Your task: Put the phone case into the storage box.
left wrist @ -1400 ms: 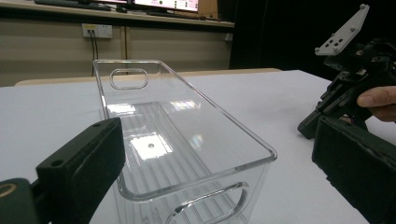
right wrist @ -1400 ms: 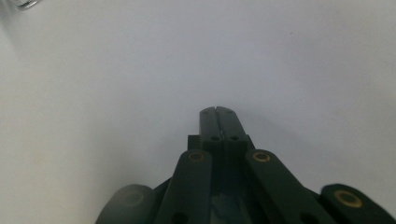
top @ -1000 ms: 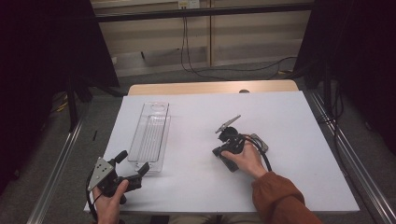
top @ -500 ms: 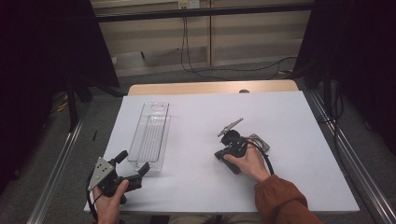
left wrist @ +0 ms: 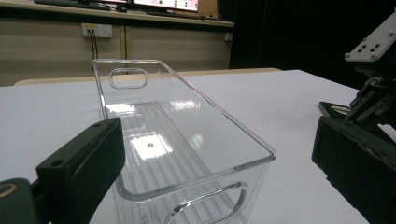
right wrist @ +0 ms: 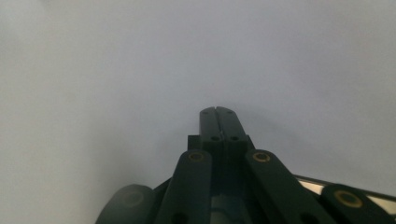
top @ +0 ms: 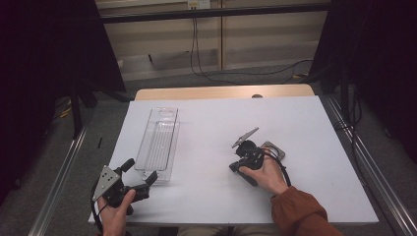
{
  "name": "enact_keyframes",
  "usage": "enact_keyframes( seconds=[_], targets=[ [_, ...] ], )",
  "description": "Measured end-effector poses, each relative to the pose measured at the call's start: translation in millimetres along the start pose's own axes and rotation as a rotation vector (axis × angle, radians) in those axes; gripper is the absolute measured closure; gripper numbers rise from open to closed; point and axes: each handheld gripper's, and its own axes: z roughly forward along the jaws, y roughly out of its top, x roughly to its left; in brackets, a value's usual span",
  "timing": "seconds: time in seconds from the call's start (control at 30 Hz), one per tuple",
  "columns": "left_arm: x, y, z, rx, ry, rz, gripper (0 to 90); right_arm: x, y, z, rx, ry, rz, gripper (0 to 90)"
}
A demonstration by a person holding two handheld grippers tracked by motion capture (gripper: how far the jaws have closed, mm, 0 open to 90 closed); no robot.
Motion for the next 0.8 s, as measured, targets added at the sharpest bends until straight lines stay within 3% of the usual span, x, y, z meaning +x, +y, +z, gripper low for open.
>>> enact_keyframes(
  seconds=[0.8],
  targets=[
    [0.1,0.4,0.4,-0.004,0.004,-0.002,2.8,3.8,-7.0,-6.3,0.015,-0.019,-0.004,90.0]
  ],
)
